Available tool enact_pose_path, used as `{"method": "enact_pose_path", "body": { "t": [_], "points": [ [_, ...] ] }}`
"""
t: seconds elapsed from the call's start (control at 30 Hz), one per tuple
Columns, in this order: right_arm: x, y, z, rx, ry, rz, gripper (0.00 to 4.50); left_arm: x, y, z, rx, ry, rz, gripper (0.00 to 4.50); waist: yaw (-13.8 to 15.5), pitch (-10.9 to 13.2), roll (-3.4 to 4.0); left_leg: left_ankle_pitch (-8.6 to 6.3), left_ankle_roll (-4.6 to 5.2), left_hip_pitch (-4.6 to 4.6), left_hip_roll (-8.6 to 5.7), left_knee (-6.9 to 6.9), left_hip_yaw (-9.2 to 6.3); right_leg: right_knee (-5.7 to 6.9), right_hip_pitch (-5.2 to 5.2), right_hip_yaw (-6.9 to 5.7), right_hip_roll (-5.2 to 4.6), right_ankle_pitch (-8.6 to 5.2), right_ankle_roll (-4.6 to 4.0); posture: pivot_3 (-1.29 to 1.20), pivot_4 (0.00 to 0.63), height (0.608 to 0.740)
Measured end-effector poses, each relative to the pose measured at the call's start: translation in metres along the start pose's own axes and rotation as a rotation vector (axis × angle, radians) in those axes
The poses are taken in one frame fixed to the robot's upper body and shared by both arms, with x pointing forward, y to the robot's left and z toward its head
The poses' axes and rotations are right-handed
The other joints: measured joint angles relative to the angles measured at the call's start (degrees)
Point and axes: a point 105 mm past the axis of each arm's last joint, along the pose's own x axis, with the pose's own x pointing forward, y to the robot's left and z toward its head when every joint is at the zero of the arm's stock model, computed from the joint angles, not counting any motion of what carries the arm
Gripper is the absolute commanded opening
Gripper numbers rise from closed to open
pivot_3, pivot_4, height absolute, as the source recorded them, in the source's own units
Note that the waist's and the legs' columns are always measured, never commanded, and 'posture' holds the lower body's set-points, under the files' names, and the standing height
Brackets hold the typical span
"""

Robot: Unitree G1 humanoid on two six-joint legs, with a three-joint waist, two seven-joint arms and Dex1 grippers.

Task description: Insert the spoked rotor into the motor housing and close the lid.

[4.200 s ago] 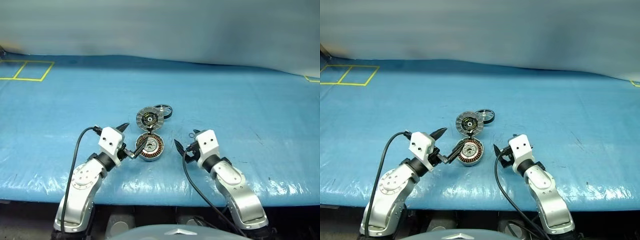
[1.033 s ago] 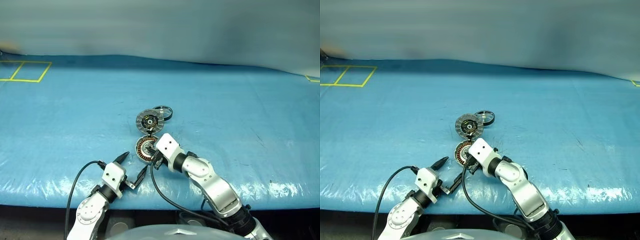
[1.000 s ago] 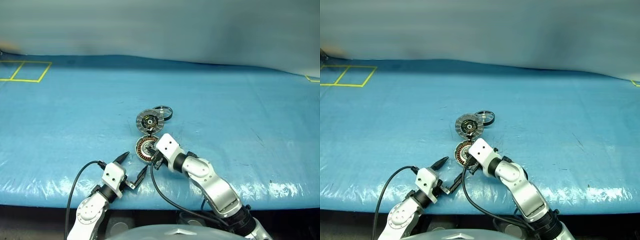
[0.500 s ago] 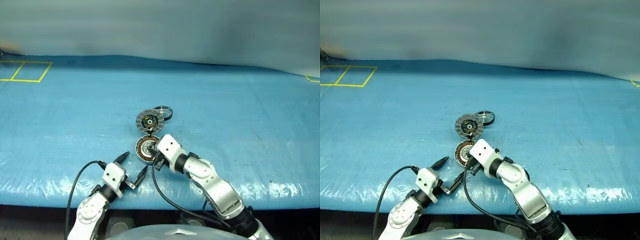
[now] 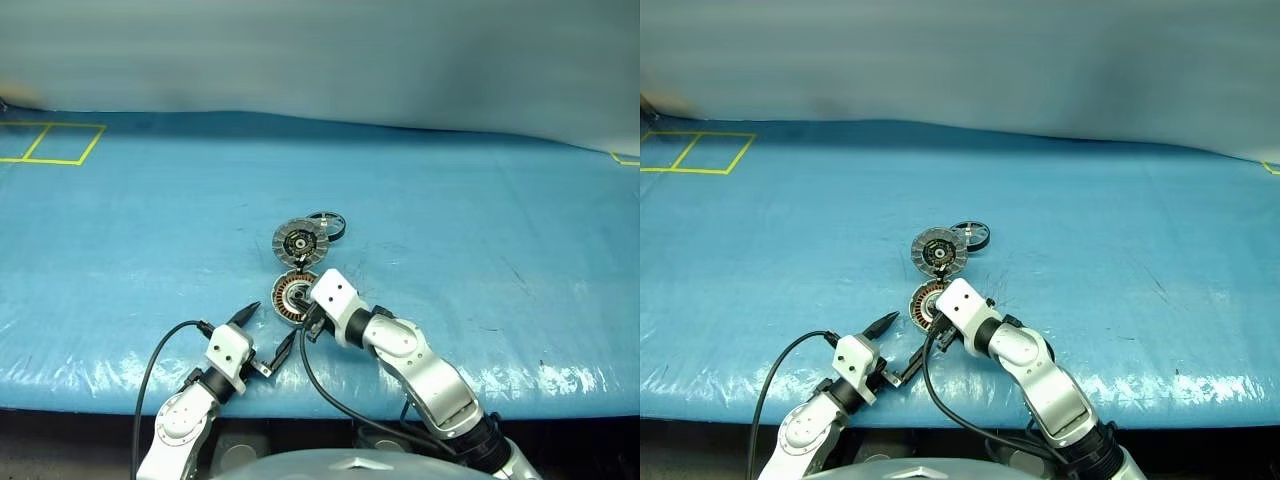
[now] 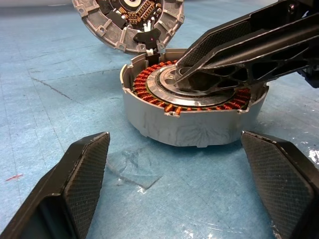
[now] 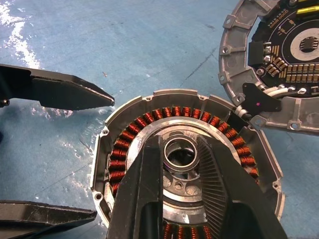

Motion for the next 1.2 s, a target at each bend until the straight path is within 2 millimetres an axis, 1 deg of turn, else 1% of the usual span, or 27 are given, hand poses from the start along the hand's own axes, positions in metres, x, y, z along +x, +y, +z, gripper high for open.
{"method": "enact_pose_path", "body": {
  "t": [0.07, 0.2, 0.3, 0.4, 0.43, 0.47, 0.57, 0.63, 0.7, 0.77, 0.8, 0.9, 1.0, 1.1, 1.2],
  "points": [
    [0.000, -0.001, 0.000, 0.001, 0.000, -0.003, 1.38, 0.001, 0.000, 0.000, 0.001, -0.001, 0.000, 4.50, 0.0, 0.0, 0.00, 0.00, 0.00, 0.04, 0.00, 0.00, 0.00, 0.00, 0.03, 0.00, 0.00, 0.00, 0.00, 0.00, 0.150, 0.740],
    [-0.001, -0.002, 0.000, 0.000, 0.000, -0.009, 2.65, 0.002, 0.000, 0.000, 0.000, -0.003, -0.001, 4.50, 0.0, 0.0, 0.01, 0.00, 0.00, 0.05, 0.00, 0.00, 0.00, 0.00, 0.06, 0.00, 0.00, 0.00, 0.00, 0.00, 0.150, 0.740],
    [-0.005, 0.000, 0.000, 0.007, -0.003, 0.011, 2.65, 0.002, 0.000, 0.000, -0.001, -0.003, -0.003, 4.50, 0.1, 0.0, 0.01, 0.00, 0.00, 0.05, 0.00, -0.01, 0.00, -0.02, 0.06, 0.00, -0.01, 0.00, 0.00, 0.00, 0.150, 0.740],
    [-0.010, 0.003, 0.003, 0.027, -0.023, 0.033, 2.70, 0.002, 0.000, 0.000, -0.001, -0.003, -0.004, 3.89, 0.1, 0.0, 0.02, 0.00, 0.00, 0.04, 0.00, -0.02, 0.00, -0.02, 0.05, 0.00, -0.01, 0.00, 0.00, 0.00, 0.150, 0.740],
    [-0.012, 0.002, 0.005, 0.029, -0.035, 0.036, 2.70, 0.002, 0.000, 0.000, -0.001, -0.003, -0.005, 3.62, 0.0, 0.0, 0.02, 0.00, 0.00, 0.04, 0.00, -0.01, 0.00, -0.02, 0.05, 0.00, -0.01, 0.00, 0.00, 0.00, 0.150, 0.740],
    [-0.014, 0.002, 0.008, 0.029, -0.044, 0.035, 2.70, 0.002, -0.001, 0.000, -0.002, -0.003, -0.006, 3.23, 0.0, 0.0, 0.02, 0.00, 0.00, 0.04, 0.00, 0.00, 0.00, -0.02, 0.05, 0.00, -0.01, 0.00, 0.00, 0.00, 0.150, 0.740],
    [-0.015, 0.001, 0.011, 0.040, -0.054, 0.031, 2.11, 0.002, -0.001, 0.000, -0.002, -0.003, -0.008, 2.23, 0.0, 0.0, 0.01, 0.00, 0.00, 0.04, 0.00, 0.01, 0.00, -0.01, 0.05, 0.00, -0.01, 0.00, 0.00, 0.00, 0.150, 0.740],
    [-0.015, 0.000, 0.009, 0.046, -0.043, 0.024, 1.36, 0.002, -0.001, 0.000, -0.002, -0.003, -0.008, 1.47, 0.0, 0.0, 0.01, 0.00, 0.00, 0.04, 0.00, 0.00, 0.00, -0.02, 0.05, 0.00, -0.01, 0.00, 0.00, 0.00, 0.150, 0.740],
    [-0.012, -0.001, 0.009, 0.041, -0.033, 0.012, 0.82, 0.002, -0.001, 0.000, -0.003, -0.003, -0.008, 0.90, 0.0, 0.0, 0.02, 0.00, 0.00, 0.04, 0.00, 0.00, 0.00, -0.02, 0.04, 0.00, -0.01, 0.00, 0.00, 0.00, 0.150, 0.740],
    [-0.009, -0.002, 0.011, 0.028, -0.031, 0.001, 0.10, 0.003, -0.001, 0.001, -0.003, -0.004, -0.008, 0.18, 0.1, 0.0, 0.02, 0.00, 0.00, 0.04, 0.00, 0.01, 0.00, -0.01, 0.04, 0.00, -0.01, 0.00, 0.00, 0.00, 0.150, 0.740],
    [-0.007, -0.002, 0.012, 0.023, -0.029, -0.001, 0.00, 0.003, -0.001, 0.001, -0.004, -0.005, -0.008, 0.03, 0.1, 0.0, 0.01, 0.00, 0.00, 0.04, 0.00, 0.01, 0.00, -0.02, 0.04, 0.00, -0.01, 0.00, 0.00, 0.00, 0.150, 0.740],
    [-0.004, 0.001, 0.009, 0.028, -0.011, 0.007, 0.00, 0.003, -0.001, 0.001, -0.005, -0.005, -0.008, 0.03, 0.1, 0.0, 0.02, 0.00, 0.00, 0.03, 0.00, -0.01, 0.00, -0.03, 0.04, 0.00, -0.01, 0.00, 0.00, 0.00, 0.150, 0.740],
    [-0.005, 0.002, 0.009, 0.034, -0.005, 0.017, 0.00, 0.002, -0.001, 0.000, -0.009, 0.000, -0.007, 0.03, 0.1, 0.0, 0.02, 0.00, 0.00, 0.03, 0.00, -0.02, 0.00, -0.03, 0.03, 0.00, -0.01, 0.00, 0.00, 0.00, 0.150, 0.740],
    [-0.017, -0.002, 0.009, 0.036, 0.005, 0.045, 0.00, 0.000, -0.003, -0.001, -0.007, 0.003, -0.012, 0.03, 0.0, 0.0, 0.01, -0.01, 0.00, 0.01, 0.00, -0.01, 0.00, -0.06, 0.04, 0.00, -0.02, 0.00, 0.00, 0.00, 0.150, 0.740],
    [-0.037, -0.017, 0.007, 0.021, 0.038, 0.054, 0.00, -0.004, -0.005, -0.001, 0.006, 0.005, -0.020, 0.03, 0.1, 0.0, 0.01, -0.01, 0.00, -0.01, 0.00, -0.02, 0.00, -0.07, 0.02, 0.00, -0.03, 0.00, 0.00, 0.00, 0.150, 0.740]
  ]
}}
